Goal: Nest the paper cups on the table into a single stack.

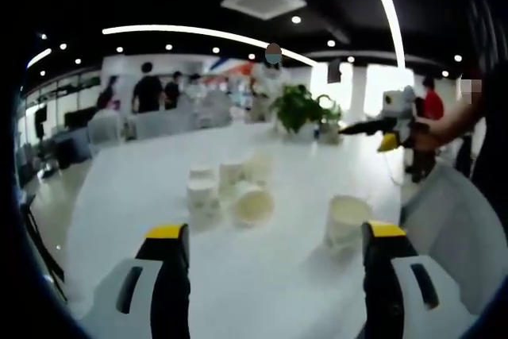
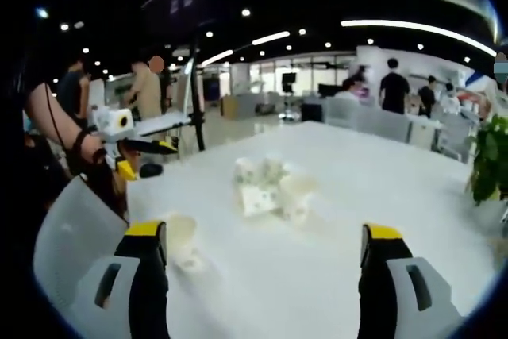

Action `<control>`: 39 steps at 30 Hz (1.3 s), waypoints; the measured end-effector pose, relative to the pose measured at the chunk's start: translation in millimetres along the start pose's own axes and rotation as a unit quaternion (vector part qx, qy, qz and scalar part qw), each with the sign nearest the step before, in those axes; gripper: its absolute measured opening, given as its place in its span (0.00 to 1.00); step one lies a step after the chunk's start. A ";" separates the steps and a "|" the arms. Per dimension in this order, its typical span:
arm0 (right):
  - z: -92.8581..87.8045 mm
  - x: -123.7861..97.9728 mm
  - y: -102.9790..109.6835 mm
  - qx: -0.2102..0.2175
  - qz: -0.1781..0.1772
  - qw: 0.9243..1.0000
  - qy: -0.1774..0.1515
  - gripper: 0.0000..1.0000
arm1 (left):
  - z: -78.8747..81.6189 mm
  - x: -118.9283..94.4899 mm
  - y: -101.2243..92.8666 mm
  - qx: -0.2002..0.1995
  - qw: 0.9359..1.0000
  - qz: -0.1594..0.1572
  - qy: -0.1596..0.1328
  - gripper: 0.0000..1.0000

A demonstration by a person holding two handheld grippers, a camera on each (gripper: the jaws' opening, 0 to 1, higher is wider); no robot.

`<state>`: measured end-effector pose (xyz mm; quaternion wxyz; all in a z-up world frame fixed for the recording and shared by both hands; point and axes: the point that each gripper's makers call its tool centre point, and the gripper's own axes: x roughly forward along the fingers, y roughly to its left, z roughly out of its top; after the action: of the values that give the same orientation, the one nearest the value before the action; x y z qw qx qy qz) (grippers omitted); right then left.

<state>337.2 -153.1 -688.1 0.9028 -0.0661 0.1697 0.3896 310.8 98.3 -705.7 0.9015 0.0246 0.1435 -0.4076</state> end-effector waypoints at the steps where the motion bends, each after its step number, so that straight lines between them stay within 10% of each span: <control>1: 0.3 -0.7 0.4 -0.001 -0.001 1.000 0.001 1.00 | 0.0 0.5 -0.9 0.000 1.000 -0.001 0.000 0.89; 39: -17.7 -4.0 1.7 0.033 -0.007 0.999 0.005 0.97 | -16.2 44.2 8.3 0.025 0.999 -0.003 0.020 0.74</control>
<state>328.9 -159.1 -703.2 0.9062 -0.0395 0.1864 0.3776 340.7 74.2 -734.1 0.8964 0.0549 0.1517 -0.4128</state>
